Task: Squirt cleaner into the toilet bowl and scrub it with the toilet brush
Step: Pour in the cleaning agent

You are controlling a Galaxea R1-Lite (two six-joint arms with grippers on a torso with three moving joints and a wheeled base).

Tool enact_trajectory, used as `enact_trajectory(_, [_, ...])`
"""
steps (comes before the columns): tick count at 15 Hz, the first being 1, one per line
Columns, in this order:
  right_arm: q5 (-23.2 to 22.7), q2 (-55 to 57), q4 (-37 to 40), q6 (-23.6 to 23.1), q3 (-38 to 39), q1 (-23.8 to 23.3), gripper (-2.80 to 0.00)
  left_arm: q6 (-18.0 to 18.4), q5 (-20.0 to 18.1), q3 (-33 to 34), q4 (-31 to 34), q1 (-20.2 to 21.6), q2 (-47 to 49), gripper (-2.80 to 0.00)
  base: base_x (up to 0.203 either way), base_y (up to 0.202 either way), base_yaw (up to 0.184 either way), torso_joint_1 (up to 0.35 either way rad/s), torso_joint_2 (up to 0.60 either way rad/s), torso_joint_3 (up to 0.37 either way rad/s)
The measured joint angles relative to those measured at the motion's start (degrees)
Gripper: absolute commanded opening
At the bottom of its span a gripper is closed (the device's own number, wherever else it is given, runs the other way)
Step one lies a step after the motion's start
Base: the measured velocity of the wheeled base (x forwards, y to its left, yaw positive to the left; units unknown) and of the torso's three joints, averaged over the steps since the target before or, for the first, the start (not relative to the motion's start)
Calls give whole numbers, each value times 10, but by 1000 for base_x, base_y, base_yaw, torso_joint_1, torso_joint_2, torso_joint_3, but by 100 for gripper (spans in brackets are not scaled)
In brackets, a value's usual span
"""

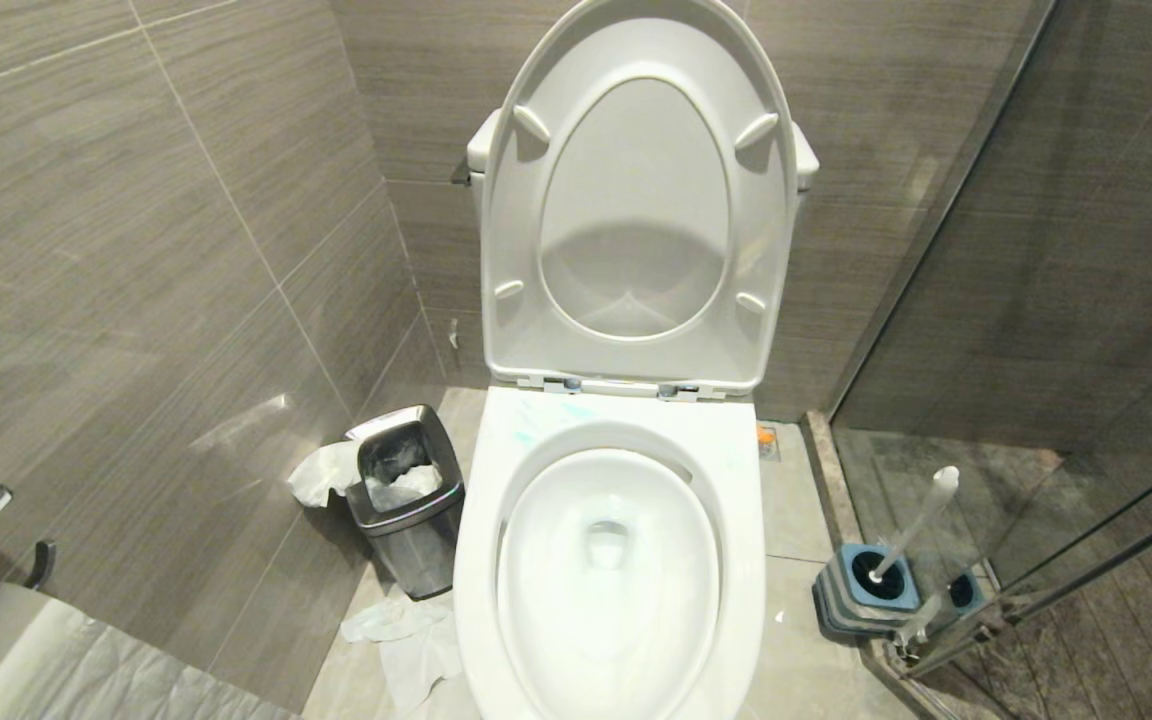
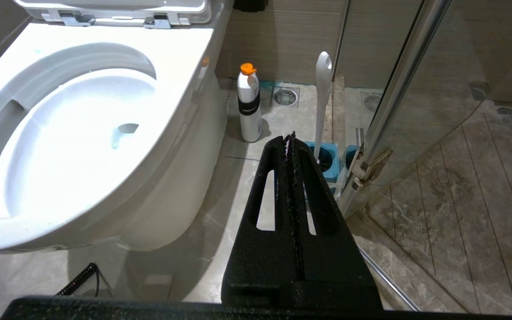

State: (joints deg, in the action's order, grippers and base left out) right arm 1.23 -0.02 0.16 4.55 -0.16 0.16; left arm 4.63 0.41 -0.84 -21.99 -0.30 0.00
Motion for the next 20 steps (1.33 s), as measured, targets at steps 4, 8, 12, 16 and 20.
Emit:
enact_trajectory(4, [0, 0, 0, 0, 0, 0, -280, 8, 0, 7, 52, 1, 0, -280, 0, 0, 0, 0, 0, 0])
enact_trajectory(8, [0, 0, 0, 0, 0, 0, -280, 26, -2, 8, 144, 0, 0, -280, 0, 0, 0, 0, 0, 0])
enact_trajectory(12, [0, 0, 0, 0, 0, 0, -280, 27, -20, 8, 232, 0, 0, -280, 0, 0, 0, 0, 0, 0])
enact_trajectory(16, [0, 0, 0, 0, 0, 0, -280, 8, -31, 5, 238, 0, 0, -280, 0, 0, 0, 0, 0, 0])
enact_trajectory(20, [0, 0, 0, 0, 0, 0, -280, -31, -19, 6, 234, 0, 0, -280, 0, 0, 0, 0, 0, 0])
